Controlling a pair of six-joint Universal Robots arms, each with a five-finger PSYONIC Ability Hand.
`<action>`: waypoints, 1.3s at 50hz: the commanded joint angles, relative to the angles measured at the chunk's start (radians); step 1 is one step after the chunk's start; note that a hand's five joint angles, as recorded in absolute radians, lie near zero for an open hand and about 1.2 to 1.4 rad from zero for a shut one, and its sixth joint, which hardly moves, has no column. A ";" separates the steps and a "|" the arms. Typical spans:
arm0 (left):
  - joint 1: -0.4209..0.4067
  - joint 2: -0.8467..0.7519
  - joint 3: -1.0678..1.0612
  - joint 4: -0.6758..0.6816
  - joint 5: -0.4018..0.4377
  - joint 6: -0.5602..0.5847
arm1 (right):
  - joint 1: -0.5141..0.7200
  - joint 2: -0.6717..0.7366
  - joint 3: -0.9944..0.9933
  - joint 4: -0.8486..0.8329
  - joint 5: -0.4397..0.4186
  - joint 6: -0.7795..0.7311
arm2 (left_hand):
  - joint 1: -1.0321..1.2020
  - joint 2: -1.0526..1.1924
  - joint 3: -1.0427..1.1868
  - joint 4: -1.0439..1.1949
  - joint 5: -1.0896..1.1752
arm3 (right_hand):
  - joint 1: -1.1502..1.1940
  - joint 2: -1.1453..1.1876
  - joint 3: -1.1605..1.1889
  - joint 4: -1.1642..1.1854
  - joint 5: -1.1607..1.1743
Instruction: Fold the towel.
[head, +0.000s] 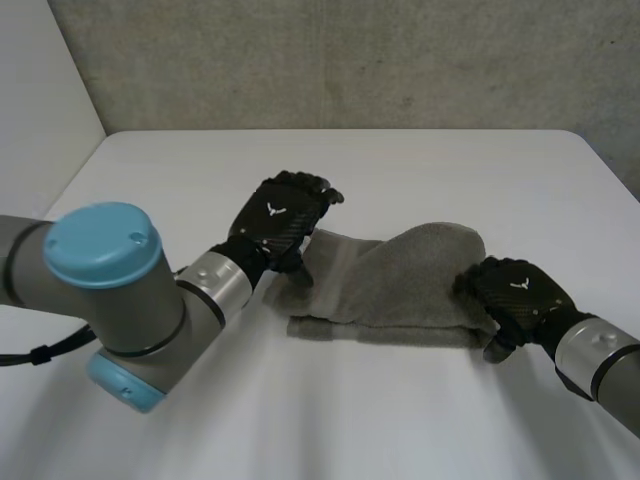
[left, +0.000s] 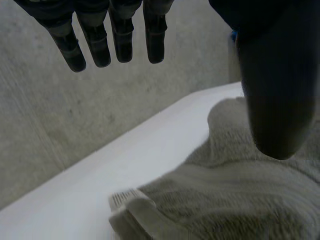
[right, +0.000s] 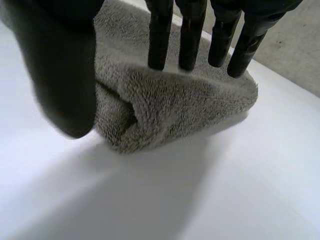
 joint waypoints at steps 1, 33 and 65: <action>-0.002 -0.056 0.004 -0.006 -0.022 0.002 | -0.010 0.038 0.010 -0.092 -0.013 -0.008 | -0.002 0.031 -0.051 -0.059 0.027 | 0.472 0.463 -0.043 -0.076 0.445; -0.019 0.033 -0.148 -0.032 -0.027 0.008 | -0.145 -0.023 0.052 -0.040 -0.106 0.107 | 0.001 0.034 -0.051 -0.059 0.030 | -0.075 -0.085 -0.043 -0.076 -0.102; -0.019 0.071 -0.168 -0.031 -0.027 0.004 | -0.035 0.078 0.021 -0.188 -0.025 0.174 | -0.005 0.028 -0.051 -0.059 0.024 | 0.875 0.866 -0.043 -0.076 0.848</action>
